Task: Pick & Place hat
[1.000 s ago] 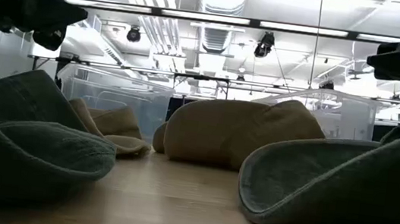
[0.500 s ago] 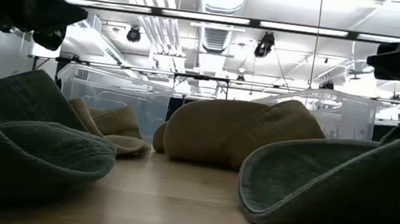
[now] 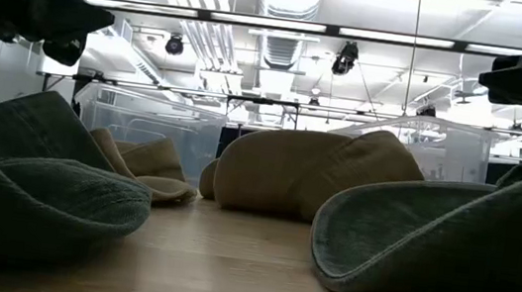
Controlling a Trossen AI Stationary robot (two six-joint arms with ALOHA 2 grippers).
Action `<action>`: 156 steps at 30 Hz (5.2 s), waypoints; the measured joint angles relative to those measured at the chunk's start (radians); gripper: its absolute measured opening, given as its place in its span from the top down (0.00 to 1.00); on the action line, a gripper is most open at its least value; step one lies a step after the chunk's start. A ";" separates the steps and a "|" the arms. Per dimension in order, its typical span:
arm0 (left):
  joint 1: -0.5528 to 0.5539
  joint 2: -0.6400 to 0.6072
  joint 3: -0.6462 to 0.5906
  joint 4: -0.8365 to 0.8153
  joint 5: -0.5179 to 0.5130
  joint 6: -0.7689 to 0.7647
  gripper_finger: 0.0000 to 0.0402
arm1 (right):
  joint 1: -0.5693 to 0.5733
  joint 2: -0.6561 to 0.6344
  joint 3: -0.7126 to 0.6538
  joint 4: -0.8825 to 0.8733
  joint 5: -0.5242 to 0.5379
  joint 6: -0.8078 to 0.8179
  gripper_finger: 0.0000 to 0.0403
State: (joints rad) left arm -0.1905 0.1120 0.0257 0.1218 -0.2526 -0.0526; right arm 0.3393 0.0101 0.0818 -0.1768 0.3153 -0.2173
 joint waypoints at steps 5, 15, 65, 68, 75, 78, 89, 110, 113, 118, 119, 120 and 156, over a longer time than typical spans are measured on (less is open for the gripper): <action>0.000 0.000 0.000 0.000 0.000 0.000 0.99 | 0.000 0.000 0.000 0.000 0.000 0.000 0.98; 0.000 0.000 0.000 0.000 0.000 0.000 0.99 | 0.000 0.000 0.000 0.000 0.000 -0.037 0.98; 0.000 0.000 0.000 0.000 0.000 0.000 0.99 | 0.001 0.053 -0.019 0.219 -0.060 0.763 0.98; 0.000 0.000 0.000 -0.001 0.000 0.000 0.99 | 0.000 0.075 -0.039 0.253 0.004 0.788 0.98; 0.000 0.000 0.000 -0.001 0.000 0.000 0.99 | 0.000 0.173 -0.060 0.404 -0.003 0.684 0.98; 0.000 0.000 0.000 -0.001 0.000 0.000 0.99 | 0.001 0.233 -0.060 0.445 -0.020 0.643 0.98; 0.000 0.000 0.000 -0.001 0.000 0.000 0.99 | 0.006 0.471 -0.046 0.709 -0.060 0.687 0.90; 0.000 0.001 0.000 -0.006 0.000 0.000 0.99 | 0.023 1.049 0.405 0.689 -0.086 0.662 0.56; 0.000 0.001 0.000 -0.005 0.000 0.000 0.99 | 0.023 1.153 0.520 0.570 -0.088 0.604 0.57; 0.000 0.001 0.000 -0.004 0.000 0.000 0.99 | 0.026 1.306 0.731 0.245 -0.089 0.602 0.58; 0.000 0.001 0.000 -0.004 0.000 0.000 0.99 | 0.029 1.336 0.772 0.174 -0.088 0.601 0.58; 0.000 0.001 0.000 -0.003 0.000 0.000 0.99 | 0.029 1.366 0.812 0.108 -0.088 0.598 0.58; 0.000 0.001 0.000 -0.004 0.000 0.000 0.99 | -0.011 1.996 1.433 -0.691 0.110 0.486 0.75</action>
State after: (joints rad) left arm -0.1903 0.1127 0.0255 0.1178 -0.2527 -0.0525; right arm 0.3287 2.0061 1.5150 -0.8682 0.4249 0.2683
